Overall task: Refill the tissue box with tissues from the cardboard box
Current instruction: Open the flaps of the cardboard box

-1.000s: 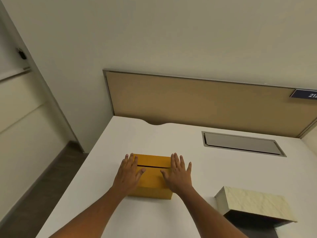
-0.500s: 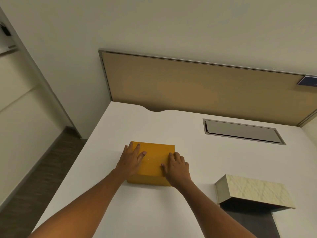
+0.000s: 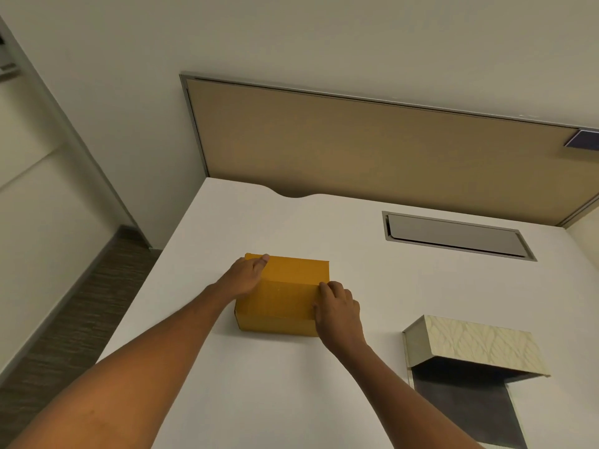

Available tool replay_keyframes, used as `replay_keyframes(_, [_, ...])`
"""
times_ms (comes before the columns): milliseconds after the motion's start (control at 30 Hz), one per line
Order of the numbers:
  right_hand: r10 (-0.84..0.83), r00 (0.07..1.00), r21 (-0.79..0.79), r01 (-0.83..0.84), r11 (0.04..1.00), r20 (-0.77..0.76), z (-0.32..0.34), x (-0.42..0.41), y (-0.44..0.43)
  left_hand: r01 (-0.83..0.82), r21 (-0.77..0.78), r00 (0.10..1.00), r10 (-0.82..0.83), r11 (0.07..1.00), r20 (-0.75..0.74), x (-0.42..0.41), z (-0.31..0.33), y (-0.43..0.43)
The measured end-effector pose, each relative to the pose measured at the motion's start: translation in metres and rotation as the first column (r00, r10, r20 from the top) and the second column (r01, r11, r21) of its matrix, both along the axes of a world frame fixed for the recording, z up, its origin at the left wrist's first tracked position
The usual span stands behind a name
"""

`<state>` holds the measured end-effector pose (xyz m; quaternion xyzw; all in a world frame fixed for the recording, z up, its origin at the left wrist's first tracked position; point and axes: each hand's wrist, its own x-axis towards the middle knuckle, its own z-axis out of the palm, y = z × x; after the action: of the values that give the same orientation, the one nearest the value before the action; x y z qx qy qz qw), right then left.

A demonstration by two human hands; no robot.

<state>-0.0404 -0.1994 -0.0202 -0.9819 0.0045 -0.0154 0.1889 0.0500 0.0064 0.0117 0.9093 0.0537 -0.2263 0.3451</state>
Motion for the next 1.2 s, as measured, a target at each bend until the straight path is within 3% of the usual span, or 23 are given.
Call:
replay_keyframes(200, [0.024, 0.969, 0.046, -0.036, 0.998, 0.247, 0.001, -0.028, -0.006, 0.067, 0.088, 0.998, -0.065, 0.994, -0.024, 0.006, 0.007, -0.001])
replay_keyframes(433, [0.264, 0.875, -0.03, -0.275, 0.961, 0.405, -0.031, -0.057, -0.022, 0.082, 0.062, 0.996, -0.083, 0.995, 0.025, 0.005, -0.001, -0.003])
replay_keyframes(733, [0.425, 0.881, -0.1, -0.413, 0.905, 0.21, -0.059, -0.067, -0.03, 0.102, 0.155, 0.995, -0.101, 0.983, -0.017, 0.002, -0.008, -0.005])
replay_keyframes(1000, [0.175, 0.985, 0.004, -0.175, 0.985, 0.014, -0.032, -0.031, -0.001, 0.141, 0.351, 0.986, -0.162, 0.926, 0.033, -0.004, -0.027, -0.019])
replay_keyframes(1200, [0.124, 0.992, -0.205, -0.123, 0.971, -0.008, -0.022, -0.004, 0.012, 0.072, 0.432, 0.98, -0.145, 0.899, 0.138, -0.011, -0.035, -0.027])
